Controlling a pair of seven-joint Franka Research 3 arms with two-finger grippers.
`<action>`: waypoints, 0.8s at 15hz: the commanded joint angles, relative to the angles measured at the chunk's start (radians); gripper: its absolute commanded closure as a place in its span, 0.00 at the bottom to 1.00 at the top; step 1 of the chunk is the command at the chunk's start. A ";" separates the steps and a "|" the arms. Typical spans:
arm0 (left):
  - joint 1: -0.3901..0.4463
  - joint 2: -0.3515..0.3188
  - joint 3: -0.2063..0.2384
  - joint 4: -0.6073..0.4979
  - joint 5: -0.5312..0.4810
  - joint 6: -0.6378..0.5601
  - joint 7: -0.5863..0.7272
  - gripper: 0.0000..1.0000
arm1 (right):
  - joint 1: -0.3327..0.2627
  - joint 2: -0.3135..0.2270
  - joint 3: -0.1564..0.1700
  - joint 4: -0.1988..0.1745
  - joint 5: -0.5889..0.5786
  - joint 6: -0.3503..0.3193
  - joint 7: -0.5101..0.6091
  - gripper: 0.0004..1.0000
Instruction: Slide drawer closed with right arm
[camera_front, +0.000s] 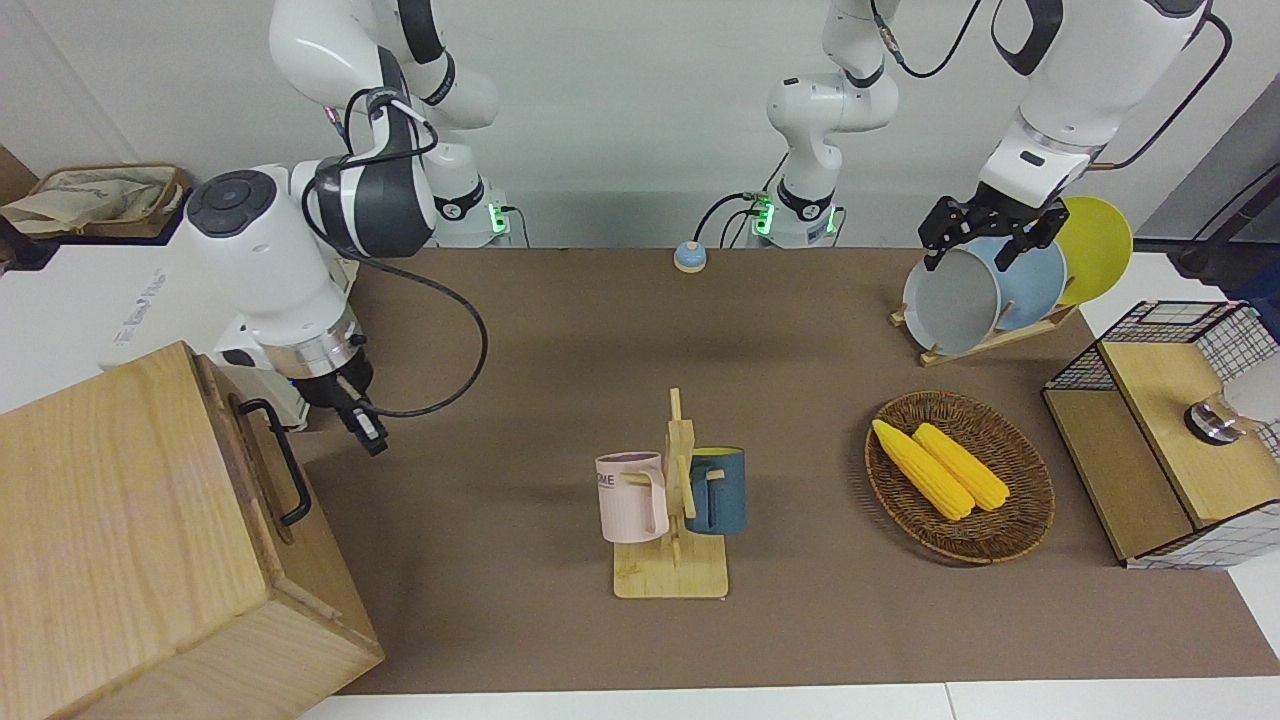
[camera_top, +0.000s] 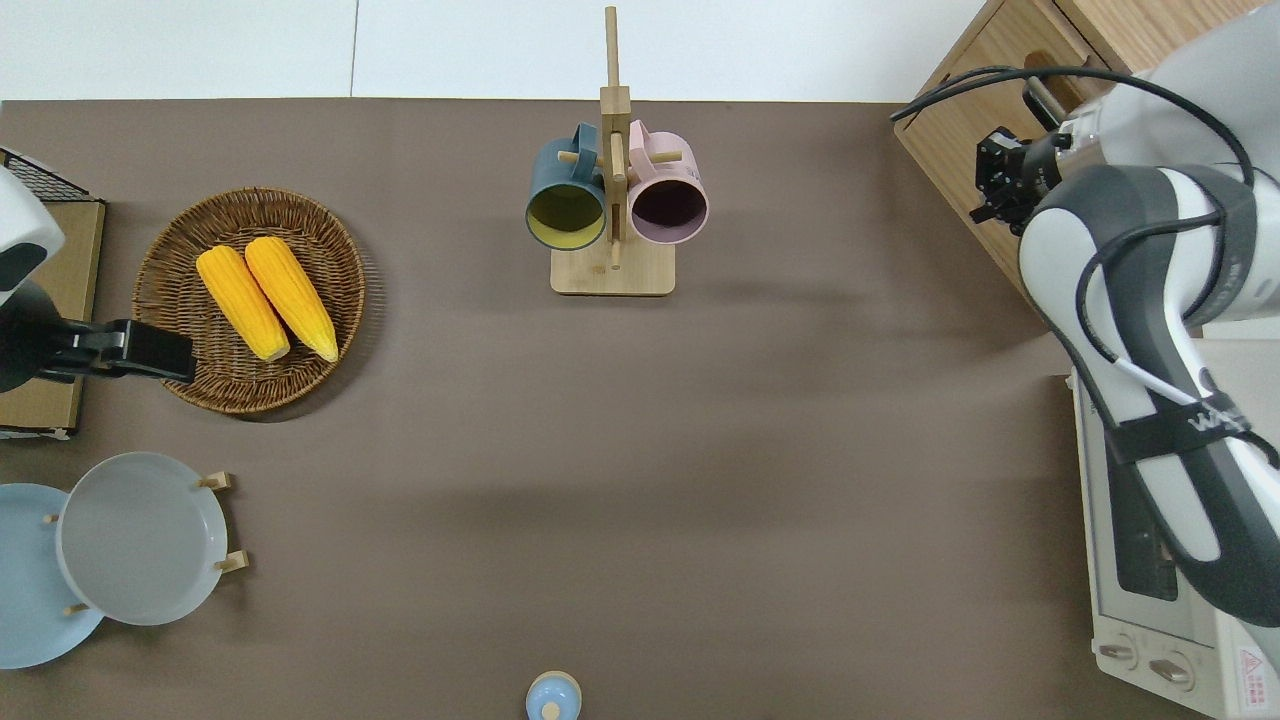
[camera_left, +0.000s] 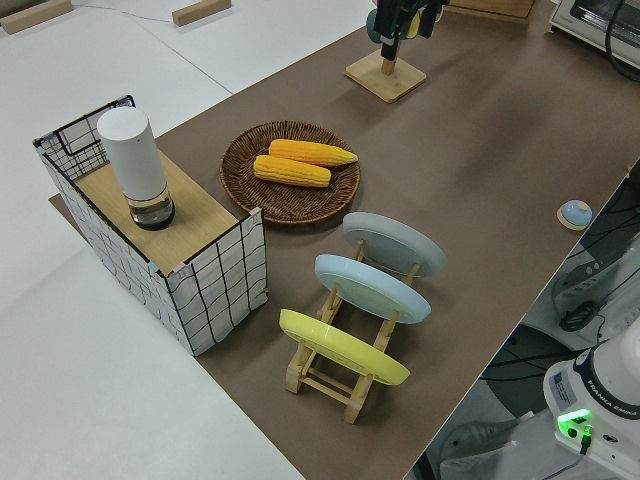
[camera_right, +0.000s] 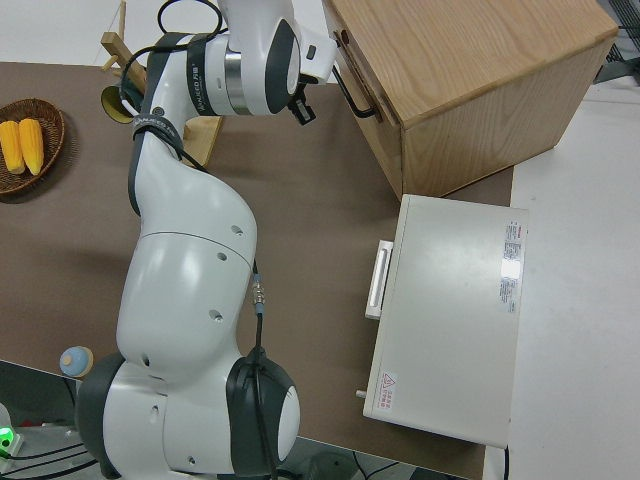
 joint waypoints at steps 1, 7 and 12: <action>0.005 0.011 -0.007 0.024 0.017 -0.020 0.010 0.01 | 0.065 -0.075 -0.004 -0.015 -0.015 -0.093 -0.093 1.00; 0.005 0.011 -0.007 0.024 0.017 -0.020 0.010 0.01 | 0.070 -0.210 0.000 -0.026 0.002 -0.289 -0.374 1.00; 0.005 0.011 -0.007 0.026 0.017 -0.020 0.010 0.01 | 0.056 -0.302 -0.001 -0.068 0.008 -0.352 -0.633 1.00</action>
